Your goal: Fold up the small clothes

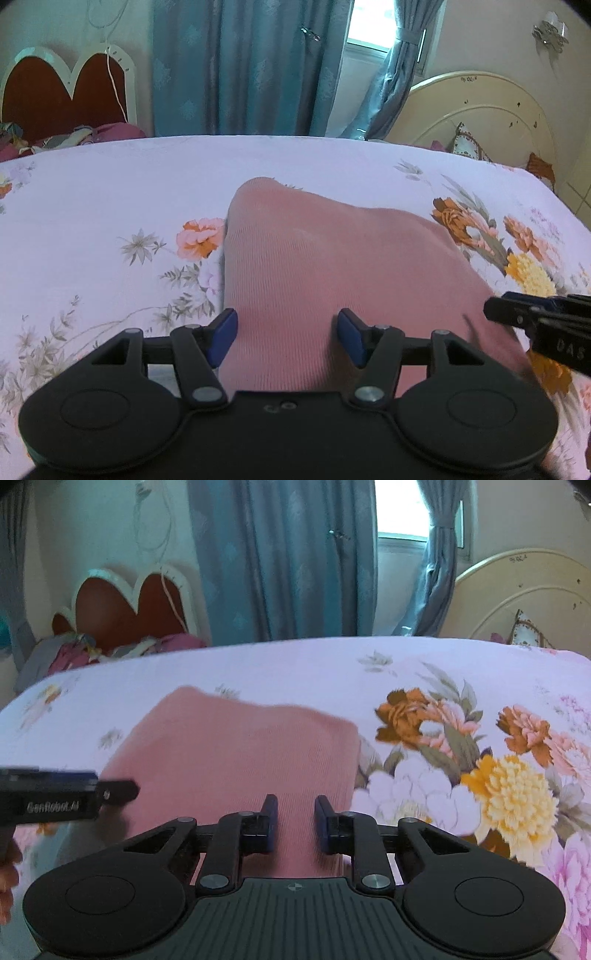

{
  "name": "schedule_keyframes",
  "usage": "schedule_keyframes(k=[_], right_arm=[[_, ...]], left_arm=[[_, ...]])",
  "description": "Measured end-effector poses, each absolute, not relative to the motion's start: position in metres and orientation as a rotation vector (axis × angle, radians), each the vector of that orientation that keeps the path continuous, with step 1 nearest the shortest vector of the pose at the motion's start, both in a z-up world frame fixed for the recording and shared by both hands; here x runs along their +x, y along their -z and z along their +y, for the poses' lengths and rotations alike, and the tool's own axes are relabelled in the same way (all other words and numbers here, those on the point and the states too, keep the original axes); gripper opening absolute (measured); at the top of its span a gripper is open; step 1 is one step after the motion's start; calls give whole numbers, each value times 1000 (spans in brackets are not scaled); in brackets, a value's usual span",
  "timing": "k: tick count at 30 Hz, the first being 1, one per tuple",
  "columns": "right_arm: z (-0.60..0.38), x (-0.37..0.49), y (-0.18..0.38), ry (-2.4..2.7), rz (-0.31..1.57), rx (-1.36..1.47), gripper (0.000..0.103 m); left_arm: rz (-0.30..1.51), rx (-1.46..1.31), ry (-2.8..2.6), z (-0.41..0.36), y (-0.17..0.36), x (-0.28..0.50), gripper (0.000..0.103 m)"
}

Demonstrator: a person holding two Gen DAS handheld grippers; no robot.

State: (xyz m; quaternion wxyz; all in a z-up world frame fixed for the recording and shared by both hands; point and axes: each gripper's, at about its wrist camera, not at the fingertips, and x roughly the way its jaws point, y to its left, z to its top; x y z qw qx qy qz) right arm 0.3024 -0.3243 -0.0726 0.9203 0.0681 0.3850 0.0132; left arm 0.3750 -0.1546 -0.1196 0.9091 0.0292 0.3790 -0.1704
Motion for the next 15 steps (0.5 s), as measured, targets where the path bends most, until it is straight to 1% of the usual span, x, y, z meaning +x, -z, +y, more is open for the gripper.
schedule_keyframes(k=[4,6,8,10,15], right_arm=[[-321,297,88,-11,832,70,23],[-326,297,103,13,861,42,20],[-335,295,108,32,857,73,20],[-342,293,102,37,856,124,20],[-336,271,79,15,814,124,20]], left_arm=[[765,101,346,-159,125,372,60],[761,101,349,-159,129,372,62],[763,99,348,-158,129,372,63],[767,89,349,-155,125,370,62],[759,86,379,-142,117,352,61]])
